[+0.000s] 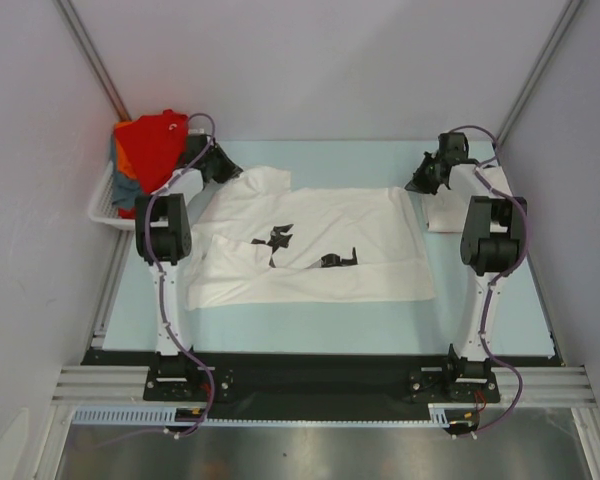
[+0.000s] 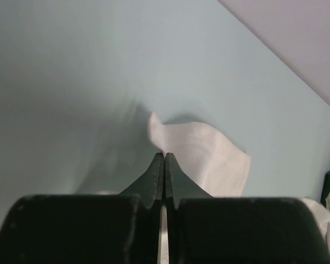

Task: Fold and stack the t-shirts
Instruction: Fold the tshirt

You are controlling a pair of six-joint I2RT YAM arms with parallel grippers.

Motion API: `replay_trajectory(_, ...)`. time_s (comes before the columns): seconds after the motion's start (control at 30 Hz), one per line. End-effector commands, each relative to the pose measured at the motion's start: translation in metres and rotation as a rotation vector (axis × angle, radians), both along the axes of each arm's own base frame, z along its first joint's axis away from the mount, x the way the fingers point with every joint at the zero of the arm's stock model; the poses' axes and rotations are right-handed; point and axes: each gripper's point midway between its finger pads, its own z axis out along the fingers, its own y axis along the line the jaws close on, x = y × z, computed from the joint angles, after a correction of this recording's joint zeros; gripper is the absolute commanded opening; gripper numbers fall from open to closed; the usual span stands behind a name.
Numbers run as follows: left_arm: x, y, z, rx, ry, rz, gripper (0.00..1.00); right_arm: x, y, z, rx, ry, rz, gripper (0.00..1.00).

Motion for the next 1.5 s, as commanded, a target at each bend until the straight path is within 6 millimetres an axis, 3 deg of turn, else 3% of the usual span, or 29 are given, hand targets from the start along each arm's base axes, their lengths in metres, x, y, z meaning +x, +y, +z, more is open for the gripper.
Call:
replay_trajectory(0.0, 0.003, 0.004, 0.104, 0.03, -0.25, -0.049, 0.0, 0.003, -0.009, 0.042, -0.086, -0.059, -0.006, 0.0)
replay_trajectory(0.03, 0.002, 0.003, 0.119, 0.029, -0.294, -0.057, 0.0, 0.001, -0.011, 0.043, -0.097, -0.051, -0.012, 0.0)
replay_trajectory(0.1, -0.005, 0.003, 0.117, 0.03, -0.304, -0.072, 0.0, 0.0, -0.012, 0.051, -0.109, -0.059, -0.018, 0.0)
replay_trajectory(0.13, -0.008, 0.002, 0.129, 0.035, -0.329, -0.084, 0.0, -0.003, -0.016, 0.05, -0.133, -0.046, -0.032, 0.0)
replay_trajectory(0.2, -0.015, 0.003, 0.128, 0.053, -0.344, -0.091, 0.0, -0.006, -0.019, 0.055, -0.168, -0.041, -0.044, 0.0)
replay_trajectory(0.23, -0.019, 0.001, 0.141, 0.055, -0.374, -0.095, 0.0, -0.009, -0.023, 0.058, -0.192, -0.036, -0.062, 0.0)
replay_trajectory(0.43, -0.036, -0.007, 0.164, 0.075, -0.441, -0.137, 0.0, -0.017, -0.012, 0.064, -0.189, -0.036, -0.043, 0.0)
replay_trajectory(0.77, -0.069, 0.003, 0.173, 0.201, -0.44, -0.104, 0.0, -0.029, -0.015, 0.068, -0.202, -0.033, -0.079, 0.0)
replay_trajectory(0.8, -0.076, -0.01, 0.162, 0.231, -0.421, -0.117, 0.0, -0.032, -0.016, 0.069, -0.208, -0.031, -0.084, 0.0)
replay_trajectory(0.83, -0.083, -0.01, 0.171, 0.247, -0.436, -0.109, 0.0, -0.033, -0.019, 0.069, -0.217, -0.033, -0.097, 0.0)
replay_trajectory(0.87, -0.087, -0.01, 0.172, 0.264, -0.441, -0.104, 0.0, -0.035, -0.006, 0.069, -0.22, -0.037, -0.074, 0.0)
replay_trajectory(1.27, -0.138, -0.016, 0.182, 0.384, -0.489, -0.064, 0.0, -0.066, -0.014, 0.077, -0.23, -0.068, -0.133, 0.0)
replay_trajectory(1.3, -0.143, -0.015, 0.173, 0.39, -0.471, -0.062, 0.0, -0.068, -0.015, 0.077, -0.233, -0.069, -0.136, 0.0)
replay_trajectory(1.47, -0.16, -0.004, 0.171, 0.413, -0.465, -0.012, 0.0, -0.083, -0.016, 0.079, -0.229, -0.068, -0.141, 0.0)
